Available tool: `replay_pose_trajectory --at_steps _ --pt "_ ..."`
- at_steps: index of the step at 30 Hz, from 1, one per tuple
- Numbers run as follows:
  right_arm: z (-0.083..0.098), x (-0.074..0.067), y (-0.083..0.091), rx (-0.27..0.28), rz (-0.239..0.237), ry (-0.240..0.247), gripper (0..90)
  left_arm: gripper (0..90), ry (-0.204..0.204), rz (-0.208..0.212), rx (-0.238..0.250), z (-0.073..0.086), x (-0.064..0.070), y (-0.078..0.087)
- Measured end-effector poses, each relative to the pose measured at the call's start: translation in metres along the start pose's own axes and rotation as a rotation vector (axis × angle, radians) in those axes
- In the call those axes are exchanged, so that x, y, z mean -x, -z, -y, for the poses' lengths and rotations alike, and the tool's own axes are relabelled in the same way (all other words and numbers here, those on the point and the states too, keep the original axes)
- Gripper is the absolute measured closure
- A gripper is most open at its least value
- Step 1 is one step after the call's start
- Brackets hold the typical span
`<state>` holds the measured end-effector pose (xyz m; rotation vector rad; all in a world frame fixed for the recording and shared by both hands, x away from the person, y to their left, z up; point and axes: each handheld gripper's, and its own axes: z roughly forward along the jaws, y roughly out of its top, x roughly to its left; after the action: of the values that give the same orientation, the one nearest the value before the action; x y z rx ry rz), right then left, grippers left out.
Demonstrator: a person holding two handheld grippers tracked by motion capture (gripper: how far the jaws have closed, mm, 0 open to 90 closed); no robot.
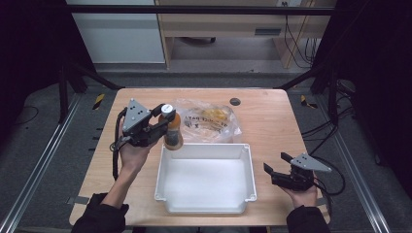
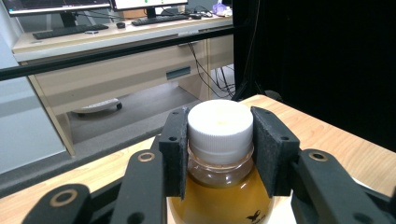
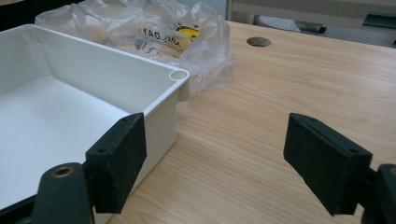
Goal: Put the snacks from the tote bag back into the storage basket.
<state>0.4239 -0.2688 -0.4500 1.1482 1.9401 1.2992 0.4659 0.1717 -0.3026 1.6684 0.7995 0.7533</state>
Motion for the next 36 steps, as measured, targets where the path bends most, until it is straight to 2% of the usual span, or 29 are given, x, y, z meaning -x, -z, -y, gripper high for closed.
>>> replay_pose_trajectory --at_steps 8,19,36 --pt "0.000 0.000 0.000 -0.003 0.001 0.003 21.6 58.9 0.014 0.014 0.001 0.011 0.004 0.010" --pt "0.001 -0.001 0.000 -0.005 0.001 0.003 21.8 58.9 0.010 0.029 -0.011 0.027 0.010 0.019" --pt "0.001 -0.001 0.000 -0.008 0.001 0.001 22.0 58.9 0.021 0.036 -0.039 0.051 0.015 0.024"
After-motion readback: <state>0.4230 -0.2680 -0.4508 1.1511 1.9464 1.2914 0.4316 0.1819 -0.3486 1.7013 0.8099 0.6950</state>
